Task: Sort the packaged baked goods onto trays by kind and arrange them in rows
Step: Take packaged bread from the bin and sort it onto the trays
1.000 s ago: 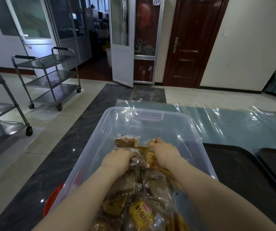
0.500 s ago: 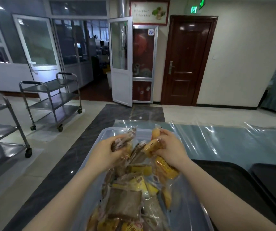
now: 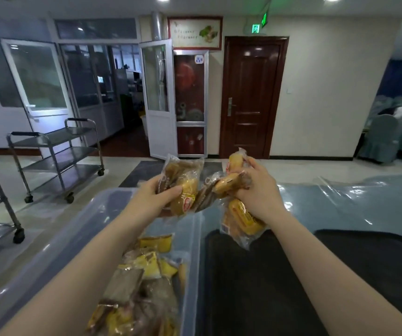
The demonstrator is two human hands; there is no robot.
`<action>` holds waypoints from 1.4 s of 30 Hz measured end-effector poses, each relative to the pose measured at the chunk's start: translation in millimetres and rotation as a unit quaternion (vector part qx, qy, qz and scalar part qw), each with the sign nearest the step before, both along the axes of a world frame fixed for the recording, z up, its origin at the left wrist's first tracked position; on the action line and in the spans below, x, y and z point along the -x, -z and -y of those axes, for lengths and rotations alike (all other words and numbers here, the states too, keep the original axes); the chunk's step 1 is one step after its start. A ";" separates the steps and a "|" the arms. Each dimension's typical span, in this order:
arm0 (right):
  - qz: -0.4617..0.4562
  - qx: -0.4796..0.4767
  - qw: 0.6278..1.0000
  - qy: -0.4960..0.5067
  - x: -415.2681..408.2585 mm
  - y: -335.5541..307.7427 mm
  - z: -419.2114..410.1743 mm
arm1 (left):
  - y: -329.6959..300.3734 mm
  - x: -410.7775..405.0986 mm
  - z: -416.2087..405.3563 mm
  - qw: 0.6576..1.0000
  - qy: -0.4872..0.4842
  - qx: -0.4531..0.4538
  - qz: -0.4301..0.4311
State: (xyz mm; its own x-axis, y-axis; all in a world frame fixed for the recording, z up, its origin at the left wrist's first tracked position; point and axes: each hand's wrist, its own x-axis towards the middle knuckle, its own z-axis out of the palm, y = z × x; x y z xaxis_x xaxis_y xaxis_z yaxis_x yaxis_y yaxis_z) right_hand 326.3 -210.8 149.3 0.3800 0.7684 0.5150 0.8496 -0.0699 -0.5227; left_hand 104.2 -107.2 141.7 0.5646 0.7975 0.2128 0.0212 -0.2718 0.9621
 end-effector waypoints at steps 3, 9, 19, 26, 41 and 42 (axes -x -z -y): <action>0.011 0.036 0.999 0.018 -52.9 10.2 42.1 | 7.0 -53.1 34.6 1.000 0.011 0.006 -0.027; -0.039 0.109 0.993 -0.011 -150.4 52.7 120.7 | 50.3 -149.3 107.8 0.995 -0.013 0.019 -0.094; -0.086 0.195 0.976 -0.056 -196.1 121.5 172.1 | 155.5 -185.6 182.4 0.979 -0.026 0.159 -0.127; -0.088 0.219 0.971 -0.031 -200.9 134.7 188.2 | 178.6 -182.0 189.0 0.965 -0.071 0.224 -0.113; -0.254 0.171 0.952 0.014 -232.3 148.4 247.8 | 178.2 -201.7 214.6 0.981 -0.062 0.168 -0.068; -0.264 0.168 0.950 0.020 -239.1 150.1 253.7 | 178.0 -208.4 218.9 0.980 -0.060 0.177 -0.070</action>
